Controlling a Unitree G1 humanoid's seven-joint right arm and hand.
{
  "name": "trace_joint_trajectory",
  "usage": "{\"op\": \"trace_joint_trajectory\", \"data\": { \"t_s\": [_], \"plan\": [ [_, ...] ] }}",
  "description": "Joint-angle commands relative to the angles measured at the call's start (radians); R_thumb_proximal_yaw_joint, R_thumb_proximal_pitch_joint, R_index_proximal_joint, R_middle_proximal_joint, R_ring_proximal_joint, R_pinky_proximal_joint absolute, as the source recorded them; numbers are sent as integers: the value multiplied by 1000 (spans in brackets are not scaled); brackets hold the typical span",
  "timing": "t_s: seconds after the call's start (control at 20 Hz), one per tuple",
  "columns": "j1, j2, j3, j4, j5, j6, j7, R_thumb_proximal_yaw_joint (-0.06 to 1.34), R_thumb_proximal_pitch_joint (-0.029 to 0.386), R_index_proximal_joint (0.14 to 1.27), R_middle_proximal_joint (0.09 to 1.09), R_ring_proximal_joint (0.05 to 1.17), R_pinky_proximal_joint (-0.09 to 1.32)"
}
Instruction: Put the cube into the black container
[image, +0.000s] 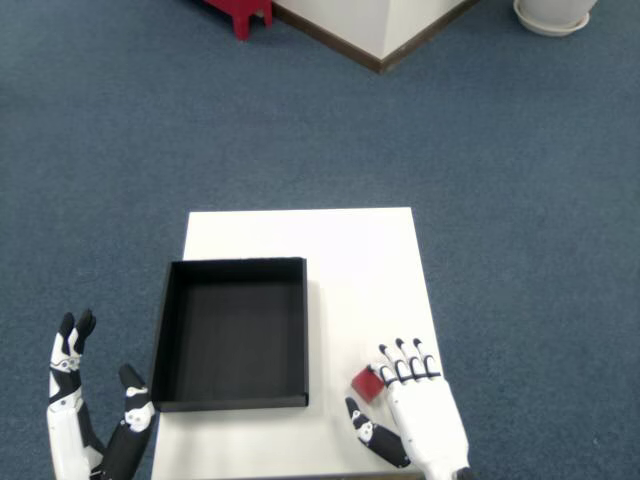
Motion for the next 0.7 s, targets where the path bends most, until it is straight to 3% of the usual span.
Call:
{"op": "trace_joint_trajectory", "data": {
  "t_s": [0.05, 0.7],
  "plan": [
    [-24, -13, 7, 1, 22, 23, -7, 302, 144, 513, 236, 177, -37],
    [-23, -13, 53, 19, 68, 75, 56, 333, 154, 505, 228, 164, -37]
  ]
}}
